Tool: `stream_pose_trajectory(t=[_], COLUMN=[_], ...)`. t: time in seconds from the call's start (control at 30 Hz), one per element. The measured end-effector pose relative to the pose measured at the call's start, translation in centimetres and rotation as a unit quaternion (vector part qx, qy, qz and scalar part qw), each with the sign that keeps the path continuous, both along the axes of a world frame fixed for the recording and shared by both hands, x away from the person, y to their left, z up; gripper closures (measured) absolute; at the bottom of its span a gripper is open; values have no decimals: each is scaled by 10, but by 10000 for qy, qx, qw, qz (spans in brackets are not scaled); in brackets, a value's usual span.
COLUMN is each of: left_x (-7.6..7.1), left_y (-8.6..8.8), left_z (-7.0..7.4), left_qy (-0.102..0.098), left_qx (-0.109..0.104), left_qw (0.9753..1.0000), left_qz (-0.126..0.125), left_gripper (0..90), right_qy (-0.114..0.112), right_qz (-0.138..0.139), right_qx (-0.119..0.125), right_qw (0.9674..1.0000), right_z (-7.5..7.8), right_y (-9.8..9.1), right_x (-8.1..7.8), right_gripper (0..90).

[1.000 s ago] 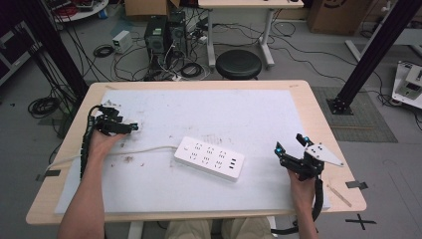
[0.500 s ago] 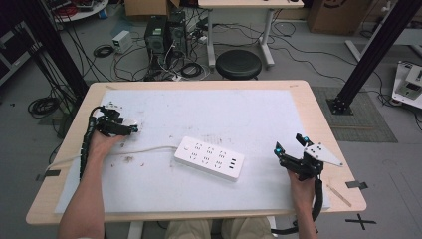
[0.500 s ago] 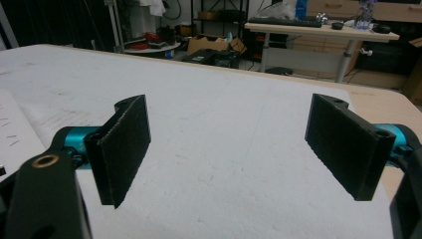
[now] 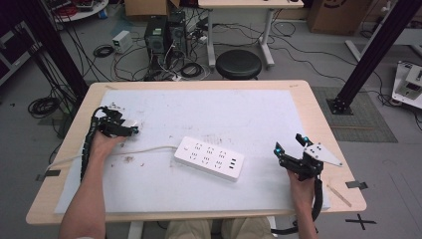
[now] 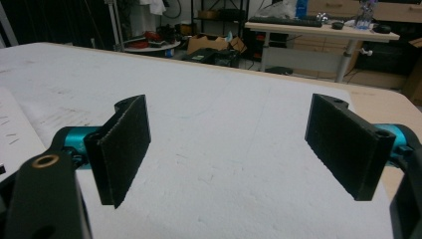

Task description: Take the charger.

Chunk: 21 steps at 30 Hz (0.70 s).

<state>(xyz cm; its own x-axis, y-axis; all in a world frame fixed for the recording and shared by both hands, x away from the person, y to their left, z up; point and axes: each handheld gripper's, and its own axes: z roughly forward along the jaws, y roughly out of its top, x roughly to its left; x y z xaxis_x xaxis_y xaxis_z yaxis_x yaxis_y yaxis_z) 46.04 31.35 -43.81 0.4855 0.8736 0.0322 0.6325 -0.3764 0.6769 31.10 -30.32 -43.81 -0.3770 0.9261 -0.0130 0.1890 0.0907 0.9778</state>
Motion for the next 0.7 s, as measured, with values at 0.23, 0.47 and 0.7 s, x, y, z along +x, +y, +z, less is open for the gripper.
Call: stream_pose_trajectory(t=[0.23,0.47,0.7], left_x=[0,0,0], left_y=[0,0,1], left_z=[-1,0,0], left_qy=[14,40,37], left_qx=[21,-15,-20], left_qw=[10000,10000,9999], left_qz=[-31,-42,-94], left_gripper=[346,386,421], right_qy=[38,3,39], right_qz=[-17,0,0], right_qx=[-2,-40,-20], right_qw=[10000,10000,10000], right_z=[0,0,0], right_y=[1,1,2], right_x=[0,0,-1], right_gripper=[185,185,185])
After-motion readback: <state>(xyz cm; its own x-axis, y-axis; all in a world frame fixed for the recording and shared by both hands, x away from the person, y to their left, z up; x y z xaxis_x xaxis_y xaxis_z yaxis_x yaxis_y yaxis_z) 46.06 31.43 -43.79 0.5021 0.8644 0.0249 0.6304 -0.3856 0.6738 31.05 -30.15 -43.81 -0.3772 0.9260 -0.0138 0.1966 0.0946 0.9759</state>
